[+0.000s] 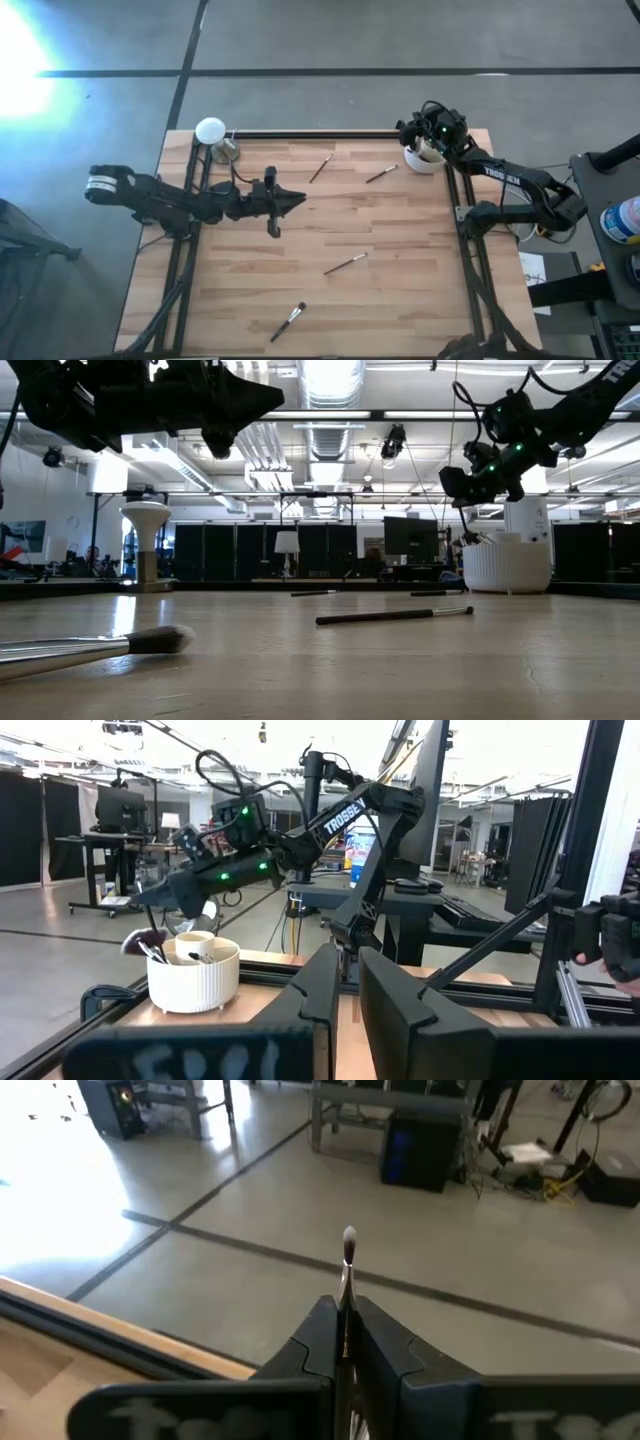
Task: Put items in baskets/containers
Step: Put the black eyeshadow brush into the white organizer, then put the black powder brush into the white organizer
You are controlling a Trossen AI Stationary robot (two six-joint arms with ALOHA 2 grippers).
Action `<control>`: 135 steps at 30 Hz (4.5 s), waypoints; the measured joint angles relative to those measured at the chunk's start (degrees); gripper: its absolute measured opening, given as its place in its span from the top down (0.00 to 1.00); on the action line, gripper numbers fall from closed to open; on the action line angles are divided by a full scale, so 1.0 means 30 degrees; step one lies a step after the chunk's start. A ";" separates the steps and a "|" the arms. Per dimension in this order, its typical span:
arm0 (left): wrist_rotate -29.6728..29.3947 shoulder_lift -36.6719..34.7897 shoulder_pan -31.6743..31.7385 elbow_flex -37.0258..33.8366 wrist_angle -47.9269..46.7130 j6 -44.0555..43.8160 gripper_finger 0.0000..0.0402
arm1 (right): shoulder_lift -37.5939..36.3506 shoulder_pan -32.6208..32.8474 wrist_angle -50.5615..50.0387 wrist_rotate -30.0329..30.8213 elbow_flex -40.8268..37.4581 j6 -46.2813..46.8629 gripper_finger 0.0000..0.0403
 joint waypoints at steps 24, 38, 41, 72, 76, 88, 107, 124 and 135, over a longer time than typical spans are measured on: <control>0.0000 0.0000 0.0007 0.0000 -0.0136 0.0000 0.91 | 0.2266 -0.0066 -0.0864 0.0867 0.0437 0.1616 0.81; -0.0007 0.0007 0.0007 0.0000 -0.0344 -0.0007 0.91 | 0.1728 -0.0051 -0.4491 0.1369 0.2210 0.1891 0.75; -0.0007 0.0007 0.0007 0.0000 -0.0354 -0.0007 0.91 | 0.1722 -0.0051 -0.5667 0.1362 0.2746 0.1753 0.82; -0.2981 0.1398 -0.2330 0.3166 -1.4291 -0.0832 0.96 | -0.5471 0.9819 -0.4809 0.2535 -0.0014 0.0110 0.98; -0.3029 0.2325 -0.3045 0.3771 -1.6530 -0.2326 0.96 | -0.5957 1.1232 -0.4003 0.3087 -0.0817 -0.0035 0.98; -0.5184 0.5119 -0.8852 0.7922 -2.5191 -0.9618 0.90 | -0.6074 1.1795 -0.3480 0.3883 -0.1249 -0.0293 0.98; -0.1994 1.2187 -1.0950 1.7199 -3.1987 -1.5999 0.65 | -0.6067 1.1891 -0.3530 0.3803 -0.1242 0.0048 0.98; -0.0700 1.4800 -1.1116 1.9999 -3.4552 -1.6024 0.65 | -0.6067 1.1970 -0.3538 0.3803 -0.1242 0.0041 0.98; -0.0353 1.4604 -1.1175 1.9839 -3.6055 -1.5290 0.97 | -0.6067 1.1970 -0.3538 0.3803 -0.1234 0.0041 0.98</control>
